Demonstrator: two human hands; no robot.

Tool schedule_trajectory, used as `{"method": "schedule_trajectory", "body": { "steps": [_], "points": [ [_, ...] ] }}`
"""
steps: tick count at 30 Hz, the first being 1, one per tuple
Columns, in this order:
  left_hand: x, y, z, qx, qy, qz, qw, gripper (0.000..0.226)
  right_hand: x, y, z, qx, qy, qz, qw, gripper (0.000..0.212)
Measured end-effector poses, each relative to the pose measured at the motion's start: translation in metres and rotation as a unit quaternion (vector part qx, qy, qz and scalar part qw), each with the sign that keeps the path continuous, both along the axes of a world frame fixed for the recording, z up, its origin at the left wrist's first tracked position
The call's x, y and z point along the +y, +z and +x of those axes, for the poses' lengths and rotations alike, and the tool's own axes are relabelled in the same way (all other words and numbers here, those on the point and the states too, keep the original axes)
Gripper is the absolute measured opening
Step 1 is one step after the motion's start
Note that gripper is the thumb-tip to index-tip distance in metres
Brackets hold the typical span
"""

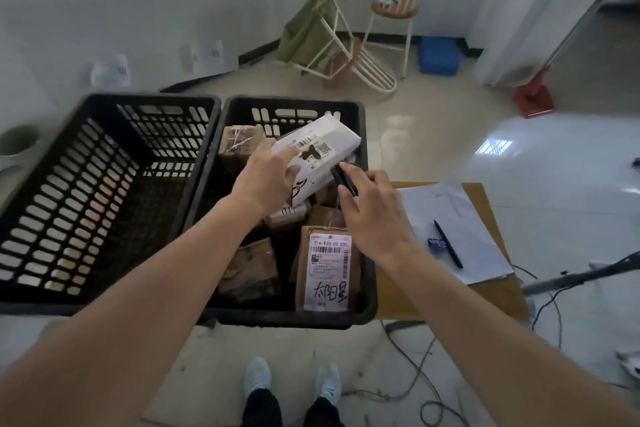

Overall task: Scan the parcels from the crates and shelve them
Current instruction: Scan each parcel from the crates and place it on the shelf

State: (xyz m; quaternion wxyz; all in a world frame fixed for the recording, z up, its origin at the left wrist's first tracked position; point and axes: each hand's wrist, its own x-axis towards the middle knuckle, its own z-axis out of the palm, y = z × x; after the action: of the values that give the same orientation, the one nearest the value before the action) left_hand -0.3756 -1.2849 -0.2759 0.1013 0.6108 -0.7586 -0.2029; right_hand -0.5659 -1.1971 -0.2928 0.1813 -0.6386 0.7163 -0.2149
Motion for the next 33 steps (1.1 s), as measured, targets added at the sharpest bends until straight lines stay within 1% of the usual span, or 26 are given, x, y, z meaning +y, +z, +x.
{"method": "schedule_trajectory", "body": {
  "steps": [1, 3, 6, 8, 12, 16, 20, 23, 29, 33],
  "points": [
    [-0.006, -0.005, -0.001, 0.008, 0.014, 0.006, 1.000, 0.051, -0.003, -0.002, 0.000, 0.001, 0.002, 0.003, 1.000, 0.050],
    [-0.015, -0.015, -0.003, 0.029, 0.046, 0.029, 0.998, 0.070, -0.009, -0.004, -0.001, 0.003, 0.006, 0.007, 1.000, 0.050],
    [-0.025, -0.027, 0.000, 0.100, 0.103, 0.088, 0.986, 0.100, -0.015, -0.007, -0.005, 0.000, 0.005, 0.011, 1.000, 0.050],
    [-0.028, -0.032, 0.000, 0.144, 0.116, 0.117, 0.976, 0.107, -0.018, -0.009, -0.009, -0.001, 0.002, 0.013, 1.000, 0.050],
    [-0.032, -0.033, -0.002, 0.170, 0.103, 0.119, 0.973, 0.102, -0.023, -0.012, -0.015, -0.009, 0.000, 0.013, 1.000, 0.050],
    [-0.033, -0.034, 0.001, 0.186, 0.113, 0.118, 0.969, 0.100, -0.025, -0.010, -0.016, -0.016, 0.004, 0.008, 1.000, 0.051],
    [-0.033, -0.036, 0.009, 0.213, 0.105, 0.112, 0.965, 0.079, -0.025, -0.007, -0.017, -0.010, 0.007, 0.007, 1.000, 0.050],
    [-0.034, -0.035, 0.020, 0.247, 0.096, 0.119, 0.957, 0.071, -0.026, -0.005, -0.016, -0.004, 0.018, 0.011, 1.000, 0.050],
    [-0.026, -0.020, 0.048, 0.246, 0.040, 0.075, 0.966, 0.068, -0.028, 0.005, -0.009, 0.010, 0.073, 0.042, 0.996, 0.048],
    [-0.024, -0.008, 0.071, 0.264, 0.026, 0.009, 0.964, 0.069, -0.027, 0.019, 0.003, 0.051, 0.109, 0.059, 0.991, 0.047]
  ]
}}
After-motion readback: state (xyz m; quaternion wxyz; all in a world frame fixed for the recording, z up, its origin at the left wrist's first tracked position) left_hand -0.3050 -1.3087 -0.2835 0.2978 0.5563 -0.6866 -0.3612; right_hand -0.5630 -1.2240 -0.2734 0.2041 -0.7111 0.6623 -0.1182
